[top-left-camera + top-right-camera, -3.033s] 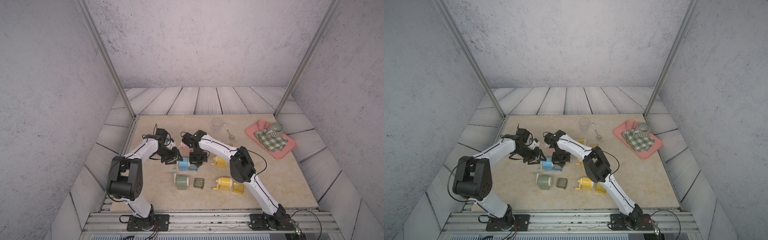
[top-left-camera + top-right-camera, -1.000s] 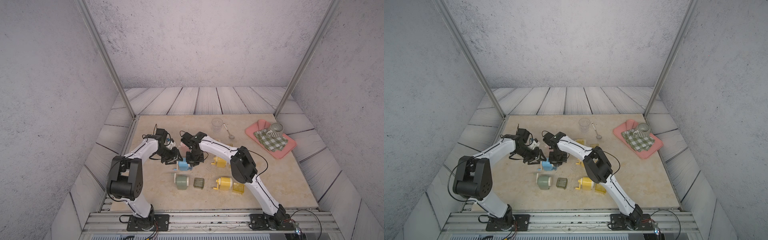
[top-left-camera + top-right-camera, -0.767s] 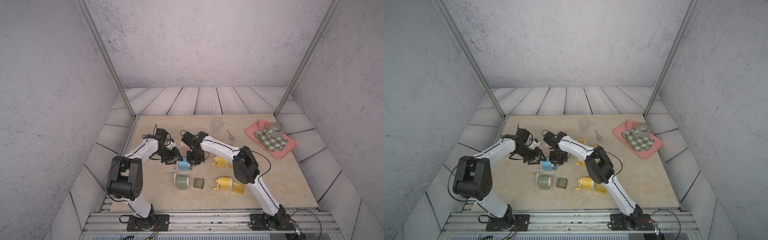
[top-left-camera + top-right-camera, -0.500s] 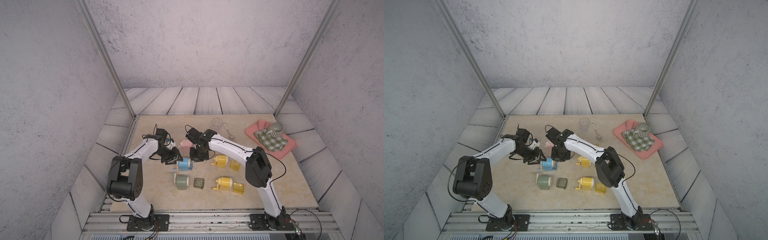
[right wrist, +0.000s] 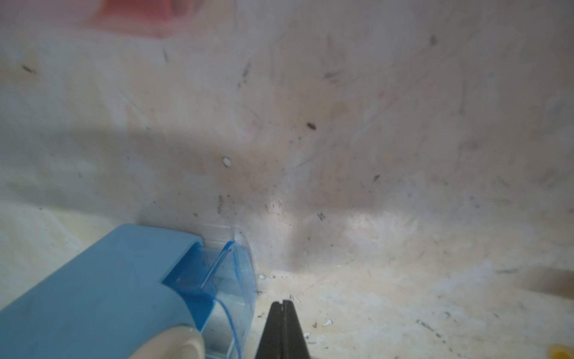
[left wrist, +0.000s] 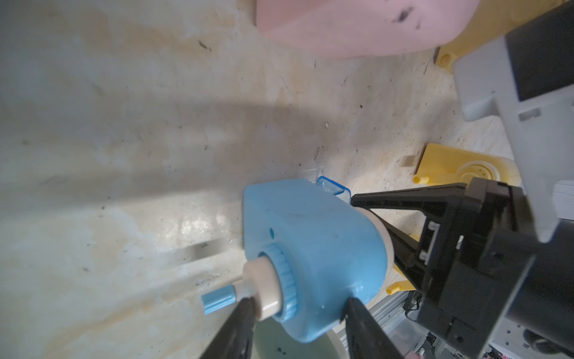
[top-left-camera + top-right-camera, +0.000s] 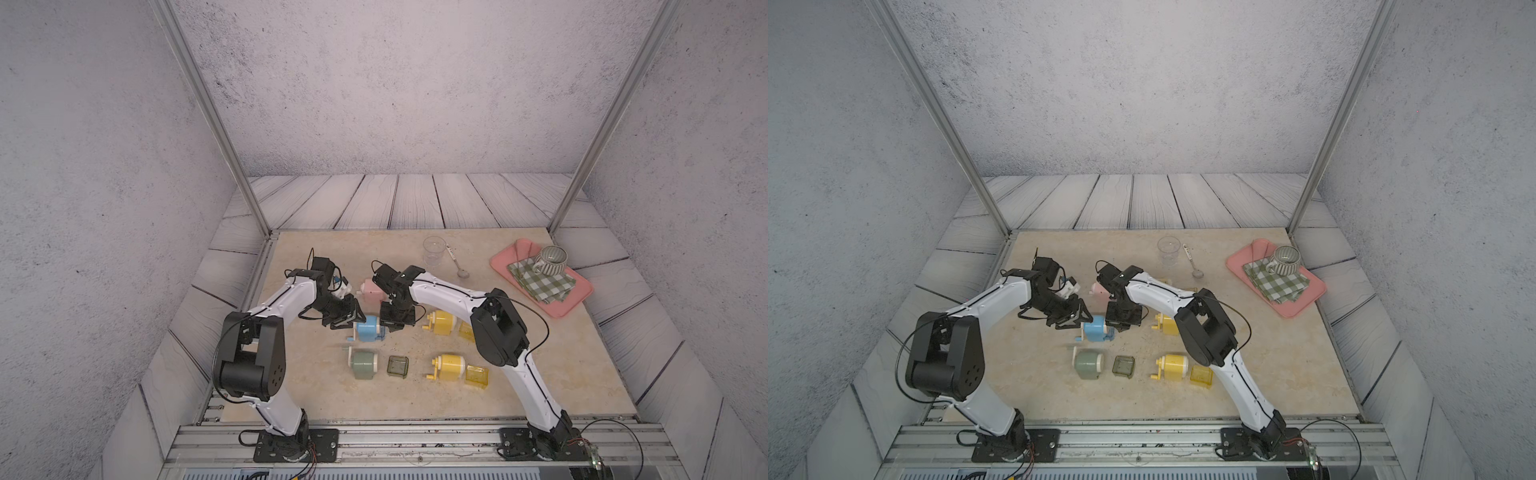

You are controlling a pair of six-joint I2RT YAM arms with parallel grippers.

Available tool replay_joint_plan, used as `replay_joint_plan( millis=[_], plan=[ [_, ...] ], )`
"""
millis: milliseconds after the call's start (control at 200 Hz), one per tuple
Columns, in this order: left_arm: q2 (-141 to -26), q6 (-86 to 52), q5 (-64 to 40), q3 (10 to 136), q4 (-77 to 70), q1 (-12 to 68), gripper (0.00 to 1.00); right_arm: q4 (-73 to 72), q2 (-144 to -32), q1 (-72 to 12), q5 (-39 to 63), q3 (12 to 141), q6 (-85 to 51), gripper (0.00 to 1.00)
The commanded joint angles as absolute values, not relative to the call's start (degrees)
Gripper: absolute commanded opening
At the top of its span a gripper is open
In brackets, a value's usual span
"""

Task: Put the tray back into the pencil sharpener
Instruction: Close the container of the pencil sharpener.

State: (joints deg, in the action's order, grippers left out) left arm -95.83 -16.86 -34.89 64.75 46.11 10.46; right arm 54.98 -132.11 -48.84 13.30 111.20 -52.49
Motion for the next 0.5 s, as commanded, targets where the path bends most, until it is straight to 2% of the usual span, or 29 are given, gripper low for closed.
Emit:
replay_joint_plan(
  millis=[0, 495],
  plan=[
    [-97.1, -16.2, -32.3, 63.6, 49.1, 10.5, 0.50, 53.2, -131.8, -49.0, 16.2, 111.9, -53.4, 0.00],
    [-97.4, -16.4, -32.5, 63.5, 48.9, 10.5, 0.50, 45.9, -130.0, -49.0, 20.3, 106.6, -54.8, 0.00]
  ],
)
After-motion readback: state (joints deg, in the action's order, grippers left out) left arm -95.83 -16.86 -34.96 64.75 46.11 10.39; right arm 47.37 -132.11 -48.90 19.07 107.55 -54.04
